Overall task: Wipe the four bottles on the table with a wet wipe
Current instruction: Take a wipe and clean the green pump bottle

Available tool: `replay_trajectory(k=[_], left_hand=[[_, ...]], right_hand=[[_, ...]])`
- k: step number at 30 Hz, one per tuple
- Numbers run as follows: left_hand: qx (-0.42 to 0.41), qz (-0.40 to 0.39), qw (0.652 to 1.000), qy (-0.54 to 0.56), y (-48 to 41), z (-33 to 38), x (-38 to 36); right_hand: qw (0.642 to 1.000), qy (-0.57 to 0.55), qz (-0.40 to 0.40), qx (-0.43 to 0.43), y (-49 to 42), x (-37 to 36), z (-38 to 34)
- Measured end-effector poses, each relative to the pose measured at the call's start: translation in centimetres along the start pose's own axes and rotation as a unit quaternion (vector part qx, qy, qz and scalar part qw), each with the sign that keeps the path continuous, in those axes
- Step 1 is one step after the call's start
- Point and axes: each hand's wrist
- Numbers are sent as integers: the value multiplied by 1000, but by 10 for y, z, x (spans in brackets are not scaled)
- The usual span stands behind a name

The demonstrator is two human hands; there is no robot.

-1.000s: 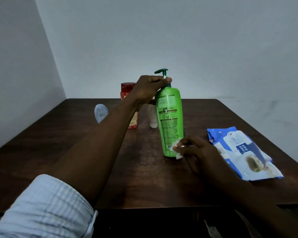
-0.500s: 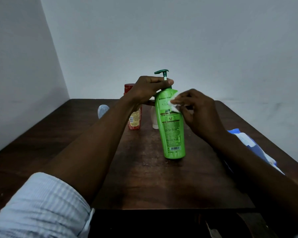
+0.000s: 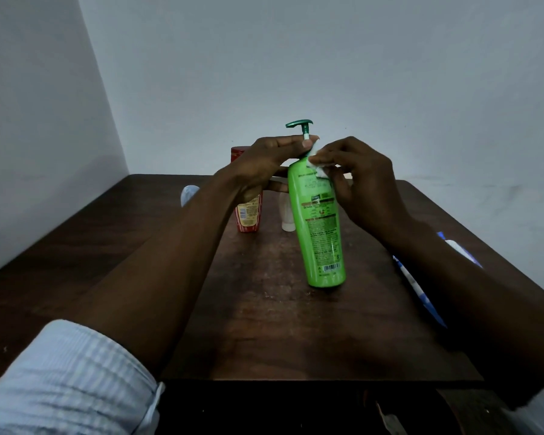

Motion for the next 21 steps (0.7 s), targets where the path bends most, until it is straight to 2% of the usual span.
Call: replay_trajectory(k=[4,8,21], left_hand=[[0,-1,1000,-6,-2,1,0],[3,6,1000,-9,-3,0,1],[7,13,1000,-4,-4,-4,2]], right_hand=[[999,32,-19,32,10,2,-2],[994,38,-71,73,34,7,-1],[966,60,-233,96,126,57,-11]])
Point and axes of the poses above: each hand's wrist, its own y-axis away from the middle knuckle, its own x-axis out of the back of the hand, z = x × y, and after that the axes turned 15 degrees about z, right-handed
